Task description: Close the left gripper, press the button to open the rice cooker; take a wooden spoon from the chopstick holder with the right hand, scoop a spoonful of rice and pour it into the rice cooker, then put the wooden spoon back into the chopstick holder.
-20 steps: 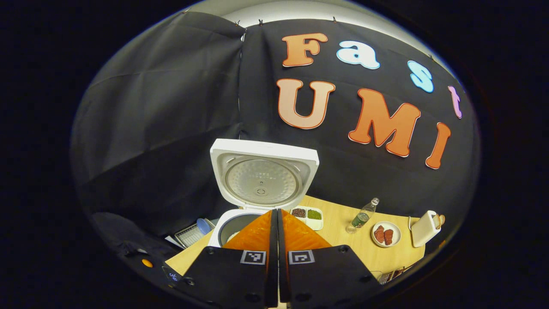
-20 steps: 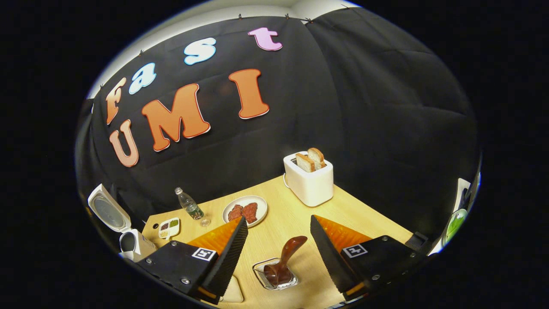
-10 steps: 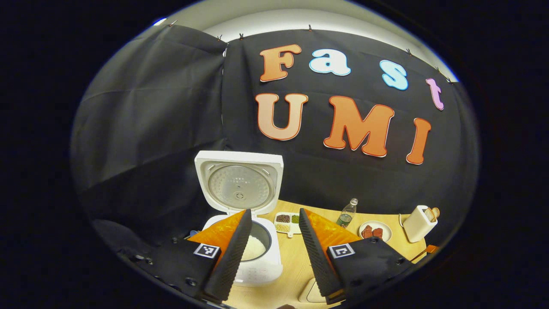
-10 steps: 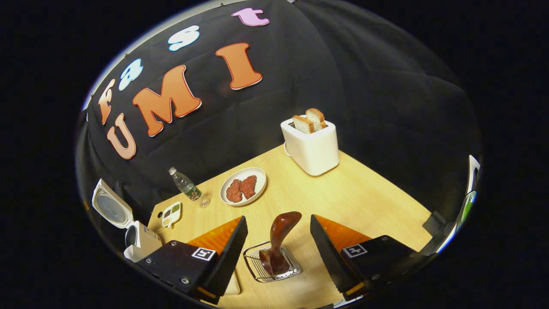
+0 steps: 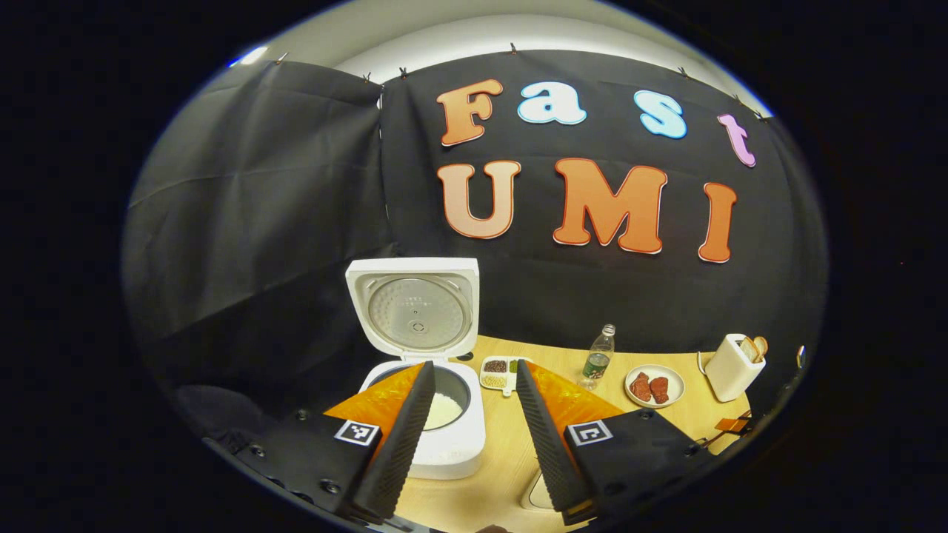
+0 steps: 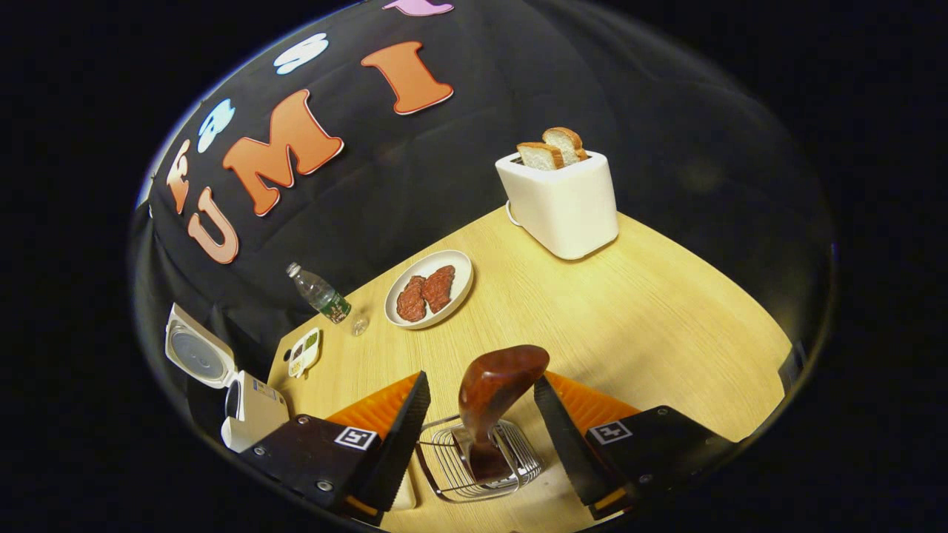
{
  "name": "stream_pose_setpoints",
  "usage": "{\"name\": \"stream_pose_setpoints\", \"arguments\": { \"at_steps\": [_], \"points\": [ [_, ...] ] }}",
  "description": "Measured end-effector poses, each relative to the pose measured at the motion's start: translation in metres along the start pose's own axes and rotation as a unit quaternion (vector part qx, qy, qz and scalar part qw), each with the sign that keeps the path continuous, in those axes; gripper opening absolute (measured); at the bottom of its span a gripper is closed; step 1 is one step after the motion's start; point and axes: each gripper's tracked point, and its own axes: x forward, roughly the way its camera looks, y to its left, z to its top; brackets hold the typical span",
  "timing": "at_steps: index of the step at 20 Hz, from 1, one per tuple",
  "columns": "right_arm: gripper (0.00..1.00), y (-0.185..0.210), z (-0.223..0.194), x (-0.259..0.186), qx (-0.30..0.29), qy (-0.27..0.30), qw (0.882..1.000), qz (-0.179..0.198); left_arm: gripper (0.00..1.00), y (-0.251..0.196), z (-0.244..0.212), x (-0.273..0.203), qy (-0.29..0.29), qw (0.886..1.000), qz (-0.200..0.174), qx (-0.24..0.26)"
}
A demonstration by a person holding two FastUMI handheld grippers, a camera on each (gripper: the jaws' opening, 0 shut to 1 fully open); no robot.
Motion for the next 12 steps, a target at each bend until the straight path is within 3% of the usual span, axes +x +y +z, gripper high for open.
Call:
{"name": "stream_pose_setpoints", "arguments": {
  "at_steps": [1,2,3,5,6,7,10,12],
  "points": [
    [0.87,0.0,0.0,0.003,0.003,-0.002,1.0,0.004,0.79,-0.002,-0.001,-0.002,0.002,1.0,0.001,0.002],
    [0.72,0.002,0.001,0.007,0.006,-0.002,1.0,0.011,0.78,-0.003,-0.003,-0.004,0.003,1.0,0.001,0.002],
    [0.77,0.003,0.0,0.008,0.006,-0.003,1.0,0.014,0.78,-0.004,-0.002,-0.007,0.002,1.0,0.002,0.003],
    [0.67,0.003,0.002,0.01,0.0,-0.009,1.0,0.016,0.78,-0.004,-0.001,-0.009,0.001,1.0,0.004,0.003],
    [0.52,0.002,0.002,0.01,-0.003,-0.013,1.0,0.014,0.78,-0.005,-0.002,-0.011,0.001,1.0,0.004,0.004],
    [0.55,0.001,0.001,0.01,-0.005,-0.014,1.0,0.012,0.78,-0.008,-0.003,-0.011,0.002,1.0,0.003,0.006],
    [0.23,-0.001,-0.002,0.003,-0.001,-0.012,1.0,0.004,0.77,-0.016,-0.003,-0.011,0.001,1.0,-0.005,0.014],
    [0.25,0.001,-0.004,-0.003,-0.005,-0.021,1.0,0.0,0.77,-0.021,-0.003,-0.009,-0.001,1.0,-0.012,0.02]
  ]
}}
